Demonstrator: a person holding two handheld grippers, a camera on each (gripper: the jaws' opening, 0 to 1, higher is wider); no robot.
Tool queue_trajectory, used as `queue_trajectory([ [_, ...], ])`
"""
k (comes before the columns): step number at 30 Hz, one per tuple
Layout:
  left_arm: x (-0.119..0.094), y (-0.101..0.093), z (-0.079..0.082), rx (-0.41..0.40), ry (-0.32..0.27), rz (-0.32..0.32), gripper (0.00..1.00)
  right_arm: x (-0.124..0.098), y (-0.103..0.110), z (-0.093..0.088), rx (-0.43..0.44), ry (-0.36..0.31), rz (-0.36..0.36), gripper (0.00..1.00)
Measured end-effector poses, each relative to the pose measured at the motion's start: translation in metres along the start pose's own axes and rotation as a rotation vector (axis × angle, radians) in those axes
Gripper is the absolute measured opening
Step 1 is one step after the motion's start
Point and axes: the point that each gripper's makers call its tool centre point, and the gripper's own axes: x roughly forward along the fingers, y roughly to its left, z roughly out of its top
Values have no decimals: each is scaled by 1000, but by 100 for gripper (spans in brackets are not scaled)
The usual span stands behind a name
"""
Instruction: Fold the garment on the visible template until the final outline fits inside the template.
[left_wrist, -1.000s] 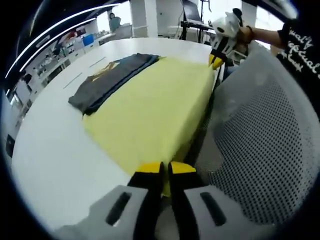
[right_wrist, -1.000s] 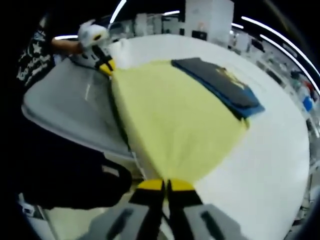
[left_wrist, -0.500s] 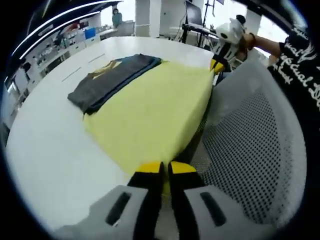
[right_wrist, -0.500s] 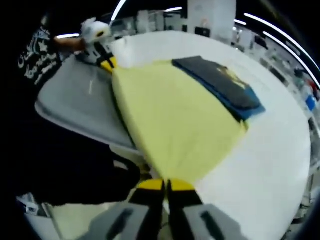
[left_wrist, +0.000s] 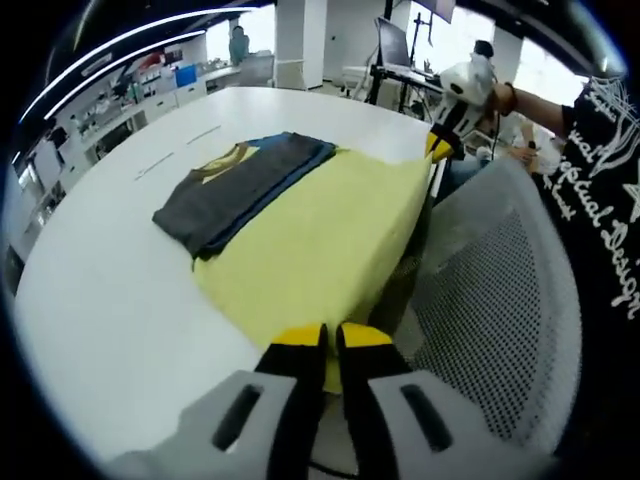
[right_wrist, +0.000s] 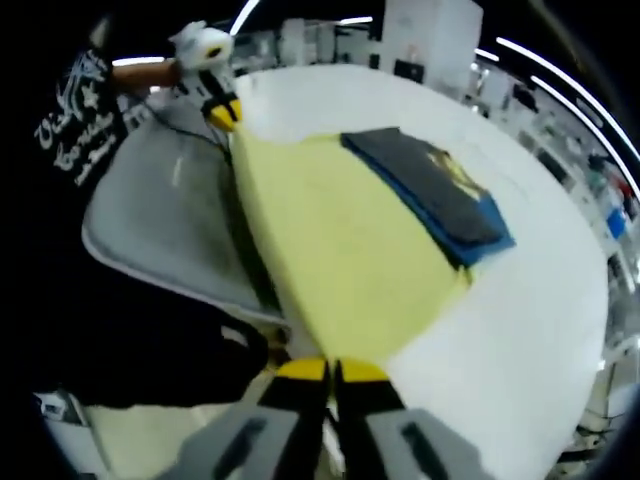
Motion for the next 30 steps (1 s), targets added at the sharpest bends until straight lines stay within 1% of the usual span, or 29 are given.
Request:
queue_trajectory([
  [6, -5, 12, 13, 30, -7, 16, 2, -9, -19, 13, 0, -24, -32, 0],
  [9, -8, 20, 22, 25, -19, 26, 2, -13, -28, 20, -32, -24, -45, 0],
  [12, -10, 30, 35, 47, -29, 45, 2, -17, -38, 27, -43, -21, -60, 0],
  [15, -12, 40, 48, 76, -40, 63, 2, -22, -50, 35, -67, -16, -91, 0],
  [20, -16, 60, 71, 108, -61, 97, 2, -31, -74, 55, -87, -39, -149, 0],
  [23, -17, 66, 87, 136, -73, 116, 2, -33, -83, 62, -96, -45, -170, 0],
  [26, -17, 73, 97, 158, -78, 128, 2, -35, -95, 69, -104, -51, -193, 0],
  [30, -15, 87, 111, 175, -93, 147, 2, -37, -110, 76, -110, -60, -224, 0],
])
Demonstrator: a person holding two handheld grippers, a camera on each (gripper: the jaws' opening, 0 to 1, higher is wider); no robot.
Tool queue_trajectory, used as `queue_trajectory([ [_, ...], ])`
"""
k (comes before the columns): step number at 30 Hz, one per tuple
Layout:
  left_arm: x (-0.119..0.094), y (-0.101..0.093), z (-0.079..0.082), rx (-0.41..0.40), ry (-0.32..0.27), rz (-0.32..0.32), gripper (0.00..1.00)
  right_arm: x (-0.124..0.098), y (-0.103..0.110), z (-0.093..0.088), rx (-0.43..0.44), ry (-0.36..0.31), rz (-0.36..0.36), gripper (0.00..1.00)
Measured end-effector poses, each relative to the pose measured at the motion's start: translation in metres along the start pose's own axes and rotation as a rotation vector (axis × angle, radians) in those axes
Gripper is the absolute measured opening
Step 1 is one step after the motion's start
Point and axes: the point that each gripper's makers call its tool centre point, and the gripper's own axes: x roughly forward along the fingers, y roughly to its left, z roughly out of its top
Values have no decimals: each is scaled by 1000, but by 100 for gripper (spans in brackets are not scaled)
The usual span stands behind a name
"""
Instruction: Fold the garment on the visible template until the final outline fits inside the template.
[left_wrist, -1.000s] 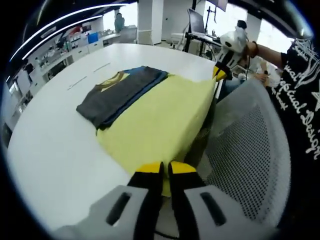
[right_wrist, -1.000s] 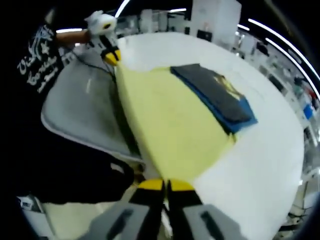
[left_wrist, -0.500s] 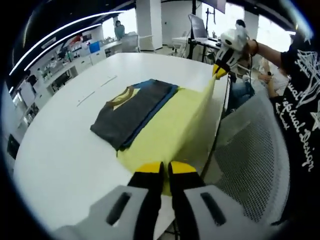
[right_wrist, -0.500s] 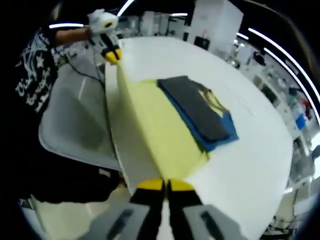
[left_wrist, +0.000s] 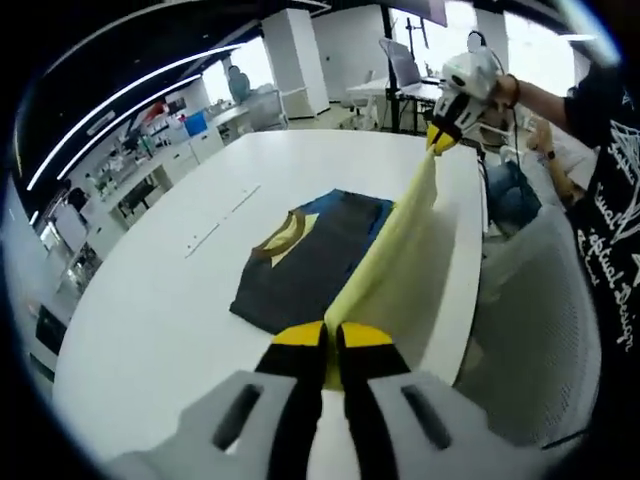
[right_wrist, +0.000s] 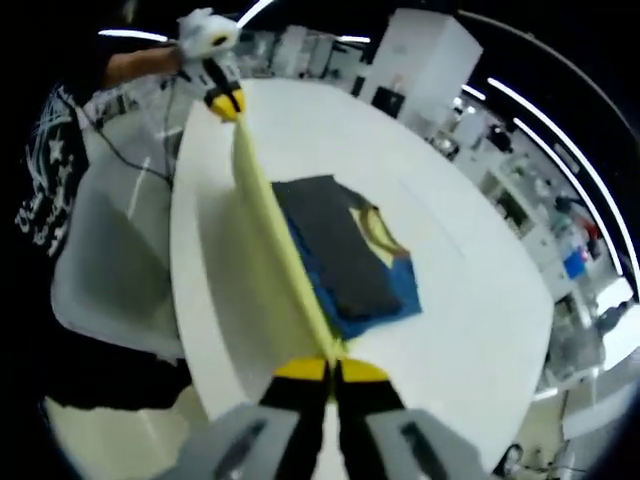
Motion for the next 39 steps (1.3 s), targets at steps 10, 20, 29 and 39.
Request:
queue_trajectory([
  [10, 15, 33, 12, -5, -8, 21, 2, 19, -46, 20, -66, -21, -78, 0],
  [20, 27, 77, 29, -30, -47, 78, 2, 28, -86, 40, -77, -47, -132, 0],
  [29, 44, 108, 46, -54, -82, 109, 2, 39, -123, 55, -8, -59, -196, 0],
  [39, 77, 140, 37, -177, -108, 48, 2, 68, -140, 54, 93, -28, -179, 0],
])
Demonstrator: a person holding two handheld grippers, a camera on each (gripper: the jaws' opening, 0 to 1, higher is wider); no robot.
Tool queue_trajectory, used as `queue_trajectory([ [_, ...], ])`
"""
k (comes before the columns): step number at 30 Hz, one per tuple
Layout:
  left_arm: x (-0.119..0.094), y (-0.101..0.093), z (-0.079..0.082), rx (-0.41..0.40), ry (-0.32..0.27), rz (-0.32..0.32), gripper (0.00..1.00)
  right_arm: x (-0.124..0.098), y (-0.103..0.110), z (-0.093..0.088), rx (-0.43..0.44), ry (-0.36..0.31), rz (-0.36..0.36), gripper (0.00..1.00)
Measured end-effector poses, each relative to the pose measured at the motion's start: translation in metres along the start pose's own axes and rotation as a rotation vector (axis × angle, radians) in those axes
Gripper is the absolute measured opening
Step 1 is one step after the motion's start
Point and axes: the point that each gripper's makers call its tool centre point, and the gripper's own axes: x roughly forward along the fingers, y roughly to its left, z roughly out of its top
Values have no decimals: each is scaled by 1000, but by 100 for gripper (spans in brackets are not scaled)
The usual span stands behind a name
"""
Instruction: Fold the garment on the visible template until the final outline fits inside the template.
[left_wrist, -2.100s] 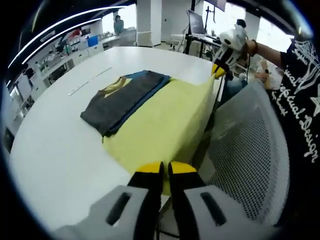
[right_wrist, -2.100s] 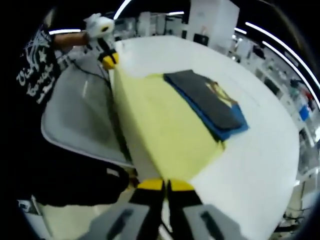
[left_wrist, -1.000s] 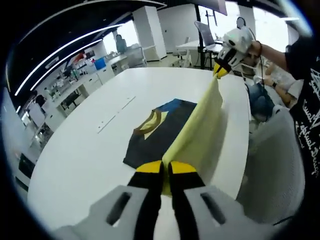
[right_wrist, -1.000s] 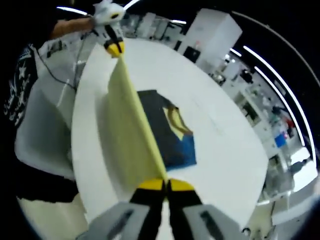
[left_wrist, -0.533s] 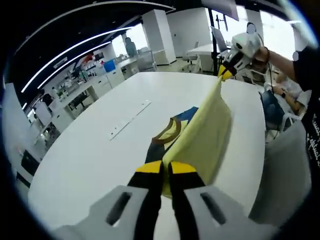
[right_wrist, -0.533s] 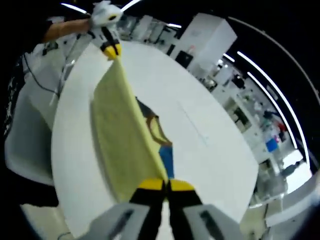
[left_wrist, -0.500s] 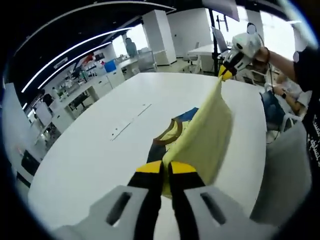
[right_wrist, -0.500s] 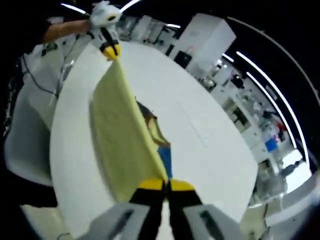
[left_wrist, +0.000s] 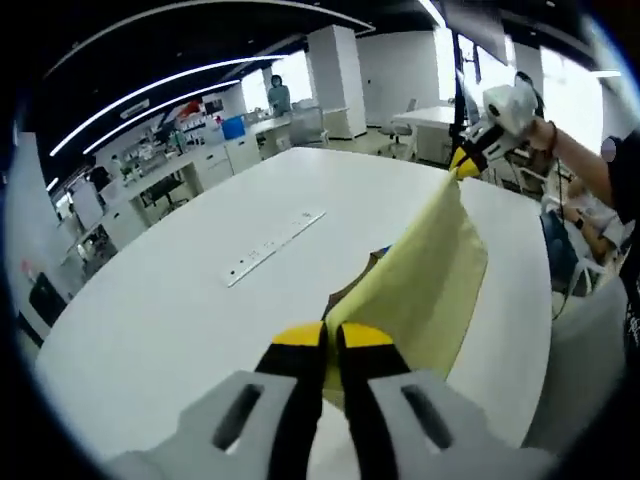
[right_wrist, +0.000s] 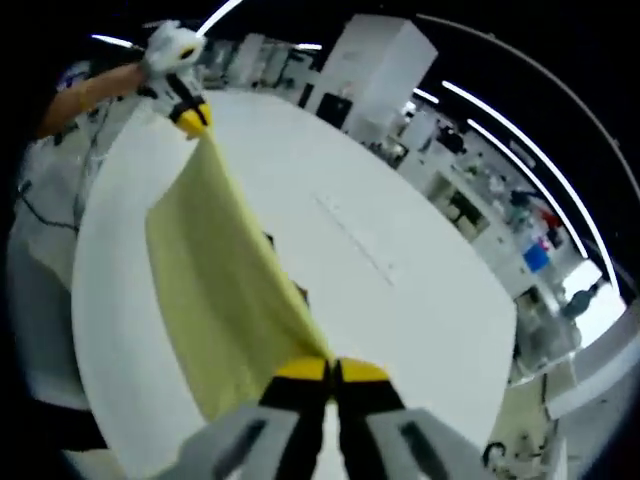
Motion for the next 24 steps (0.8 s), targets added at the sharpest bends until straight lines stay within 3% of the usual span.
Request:
queue_trajectory([
  [3, 10, 9, -10, 35, 20, -16, 2, 12, 0, -1, 32, 9, 17, 0],
  [6, 20, 12, -22, -10, 45, -28, 2, 25, 0, -2, 46, 19, 32, 0],
  [19, 75, 40, -55, -39, 109, -46, 2, 83, -9, -22, 91, 102, 58, 0],
  [24, 96, 49, -72, -64, 134, -53, 2, 105, -5, -33, 67, 150, 78, 0],
])
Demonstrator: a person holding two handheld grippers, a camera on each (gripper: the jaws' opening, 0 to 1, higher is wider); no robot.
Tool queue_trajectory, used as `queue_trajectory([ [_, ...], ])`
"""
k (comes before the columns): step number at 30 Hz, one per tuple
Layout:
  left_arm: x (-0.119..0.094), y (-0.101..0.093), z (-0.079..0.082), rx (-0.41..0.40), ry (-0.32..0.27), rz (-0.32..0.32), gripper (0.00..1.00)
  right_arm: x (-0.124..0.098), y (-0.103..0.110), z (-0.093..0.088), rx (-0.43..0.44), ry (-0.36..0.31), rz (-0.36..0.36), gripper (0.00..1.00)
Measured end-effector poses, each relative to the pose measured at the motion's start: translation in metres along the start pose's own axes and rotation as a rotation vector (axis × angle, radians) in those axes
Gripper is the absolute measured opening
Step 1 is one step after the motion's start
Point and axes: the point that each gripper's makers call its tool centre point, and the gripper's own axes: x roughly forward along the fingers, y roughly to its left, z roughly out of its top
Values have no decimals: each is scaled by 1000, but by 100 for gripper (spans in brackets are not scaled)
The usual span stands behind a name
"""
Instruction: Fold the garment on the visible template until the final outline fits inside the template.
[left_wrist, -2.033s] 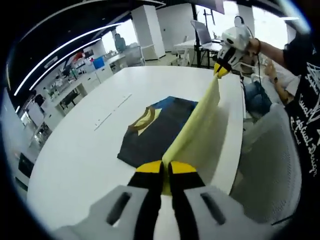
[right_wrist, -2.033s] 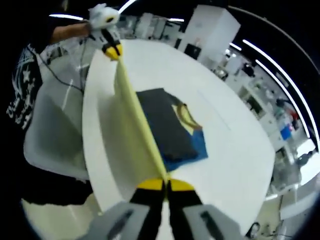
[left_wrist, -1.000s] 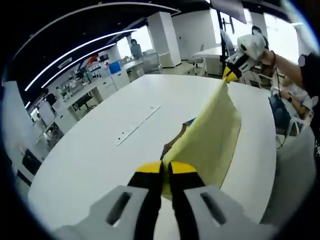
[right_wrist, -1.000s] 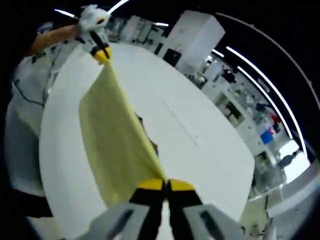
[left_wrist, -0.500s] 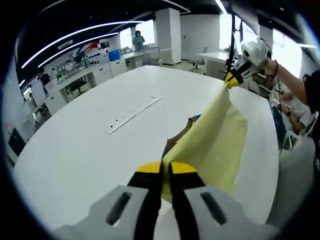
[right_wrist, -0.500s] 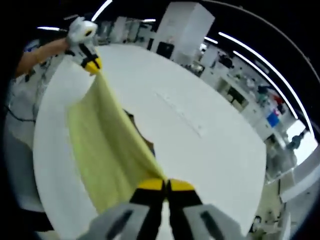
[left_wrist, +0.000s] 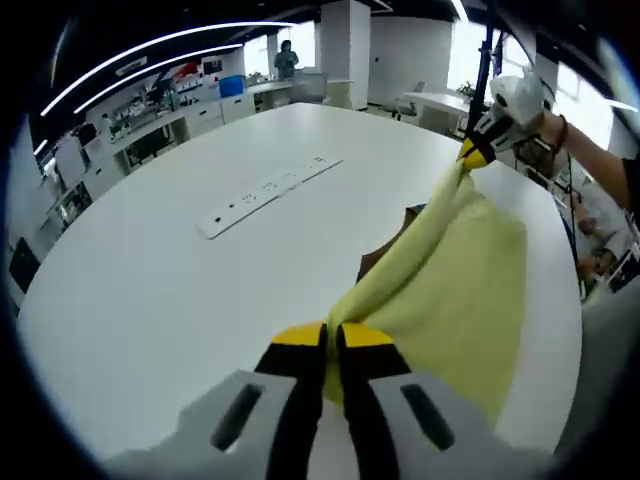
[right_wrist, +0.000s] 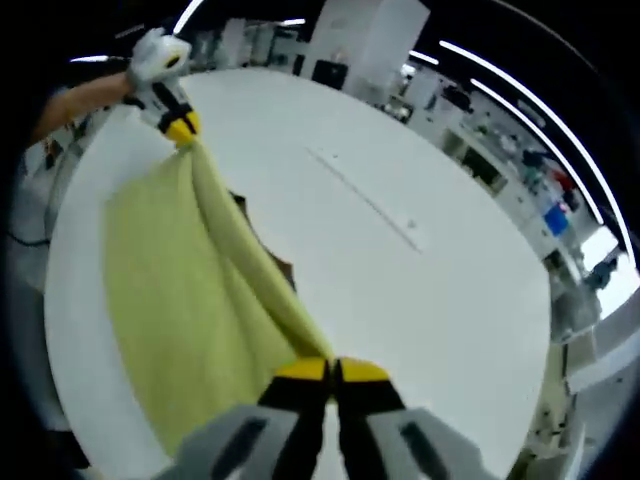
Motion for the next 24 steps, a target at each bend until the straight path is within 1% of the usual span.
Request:
queue_trajectory([
  [3, 10, 7, -6, -8, 15, -3, 2, 14, -2, -4, -1, 12, 5, 0],
  [6, 15, 4, -11, -11, 26, -9, 2, 26, 0, -11, -9, 30, 19, 0],
  [9, 21, 6, -17, -4, 39, -12, 2, 36, 1, -15, -20, 34, 27, 0],
  [10, 24, 9, -18, -4, 42, -11, 2, 38, 1, -15, -22, 35, 30, 0],
  [14, 28, 10, -22, 19, 62, -3, 2, 46, 1, -16, -39, 30, 36, 0],
  [17, 31, 9, -25, 41, 74, -1, 2, 54, -3, -17, -53, 29, 44, 0],
  [19, 32, 9, -25, 53, 83, 5, 2, 55, -6, -13, -33, 2, 50, 0],
  [21, 33, 9, -26, 69, 90, 11, 2, 56, -6, -12, 7, -20, 51, 0],
  [23, 33, 11, -28, 73, 92, 17, 3, 55, -5, -12, 20, -29, 56, 1],
  [24, 33, 12, -27, 80, 85, 25, 3, 55, -4, -12, 36, -31, 60, 1],
])
